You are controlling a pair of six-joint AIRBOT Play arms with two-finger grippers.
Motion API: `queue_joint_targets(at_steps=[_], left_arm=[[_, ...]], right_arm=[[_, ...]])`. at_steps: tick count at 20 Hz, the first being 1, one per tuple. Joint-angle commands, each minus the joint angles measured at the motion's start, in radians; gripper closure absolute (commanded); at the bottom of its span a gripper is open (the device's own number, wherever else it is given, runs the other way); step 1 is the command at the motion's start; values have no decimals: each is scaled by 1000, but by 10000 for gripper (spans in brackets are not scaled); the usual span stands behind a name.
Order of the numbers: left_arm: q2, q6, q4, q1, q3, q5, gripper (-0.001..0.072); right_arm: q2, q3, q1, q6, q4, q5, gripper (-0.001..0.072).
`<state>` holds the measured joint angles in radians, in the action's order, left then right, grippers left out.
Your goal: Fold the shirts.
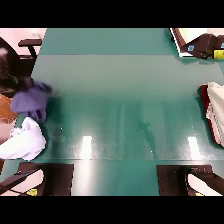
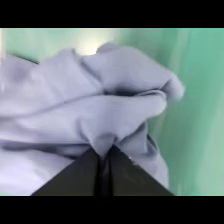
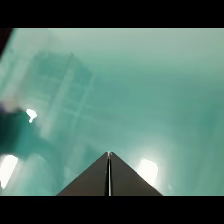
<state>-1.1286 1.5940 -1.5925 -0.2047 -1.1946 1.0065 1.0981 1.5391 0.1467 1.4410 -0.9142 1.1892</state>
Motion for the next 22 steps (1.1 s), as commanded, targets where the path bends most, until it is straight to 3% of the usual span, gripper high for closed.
queue_joint_targets(at_steps=[1,5,9,14,17,18,19,20,22], left_arm=[[160,-16,8,37,-206,10,682],[253,-71,26,219,-459,116,683],[222,-83,24,465,-500,161,684],[-16,-83,26,743,-499,326,682],[-196,-84,86,871,-499,285,677],[-252,-85,142,900,-500,247,485],[-298,-86,199,918,-500,204,176],[-331,-86,239,922,-500,171,148],[-352,-84,237,907,-500,143,163]], right_arm=[[-42,1,0,1,32,-97,694],[-123,1,0,1,30,-239,694],[-167,1,-1,1,23,-287,694],[-169,1,0,1,24,-269,694],[-169,1,0,1,24,-256,694],[-169,1,-1,1,24,-241,694],[-169,1,-1,1,23,-226,694],[-169,1,0,1,23,-217,694],[-171,1,-1,1,24,-212,694]])
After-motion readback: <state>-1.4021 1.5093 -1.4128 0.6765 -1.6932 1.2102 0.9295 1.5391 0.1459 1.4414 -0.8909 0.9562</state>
